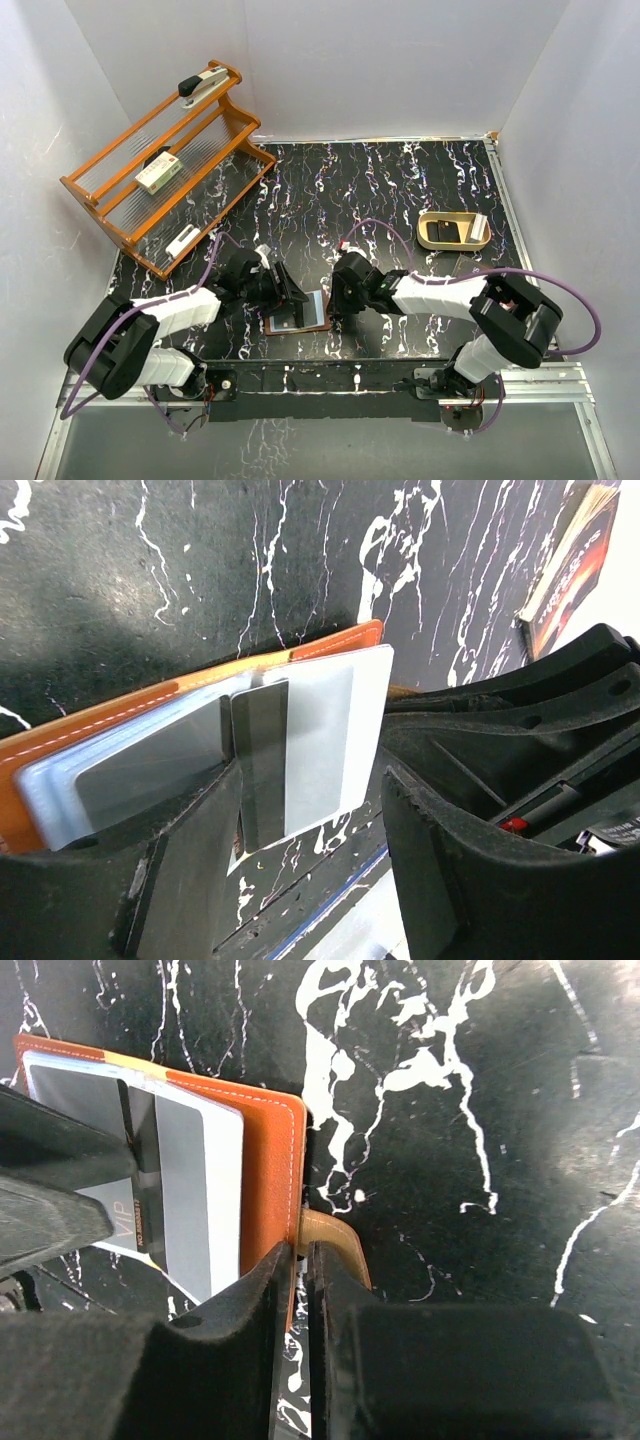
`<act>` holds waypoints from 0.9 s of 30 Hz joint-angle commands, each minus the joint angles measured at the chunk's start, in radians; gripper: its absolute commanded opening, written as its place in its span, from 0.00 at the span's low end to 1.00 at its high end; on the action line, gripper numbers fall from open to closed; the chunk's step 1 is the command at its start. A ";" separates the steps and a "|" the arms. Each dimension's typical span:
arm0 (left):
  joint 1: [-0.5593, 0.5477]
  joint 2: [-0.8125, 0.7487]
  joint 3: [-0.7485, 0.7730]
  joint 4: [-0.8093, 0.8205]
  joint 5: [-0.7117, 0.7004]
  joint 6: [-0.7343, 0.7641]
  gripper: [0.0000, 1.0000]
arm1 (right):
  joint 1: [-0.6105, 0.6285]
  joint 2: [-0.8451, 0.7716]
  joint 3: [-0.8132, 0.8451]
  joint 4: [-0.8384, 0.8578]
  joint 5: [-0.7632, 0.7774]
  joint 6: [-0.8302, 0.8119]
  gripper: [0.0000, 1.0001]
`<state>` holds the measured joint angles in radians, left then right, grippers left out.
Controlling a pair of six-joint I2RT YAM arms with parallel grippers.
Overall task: Put the credit cards into the card holder
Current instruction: Insert the credit card into the card holder.
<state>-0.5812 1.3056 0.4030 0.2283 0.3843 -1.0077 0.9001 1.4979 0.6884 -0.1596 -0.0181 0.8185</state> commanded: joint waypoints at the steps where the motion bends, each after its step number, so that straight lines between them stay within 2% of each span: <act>1: -0.034 0.032 0.013 -0.049 -0.037 -0.010 0.57 | 0.023 0.026 -0.035 0.052 -0.036 0.028 0.11; 12: -0.085 0.056 0.037 0.006 -0.057 -0.065 0.57 | 0.035 0.052 -0.036 0.061 -0.018 0.028 0.09; 18: -0.085 -0.011 0.053 -0.024 -0.084 -0.067 0.57 | 0.035 0.039 -0.016 0.013 0.027 0.024 0.09; 23: -0.085 -0.058 0.057 -0.073 -0.103 -0.071 0.58 | 0.036 0.025 0.033 -0.089 0.111 -0.002 0.16; 27: -0.085 -0.107 0.095 -0.184 -0.152 -0.031 0.60 | 0.036 -0.013 0.087 -0.192 0.155 -0.025 0.21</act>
<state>-0.6609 1.2613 0.4351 0.1635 0.2863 -1.0725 0.9360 1.5127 0.7216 -0.1951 0.0357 0.8326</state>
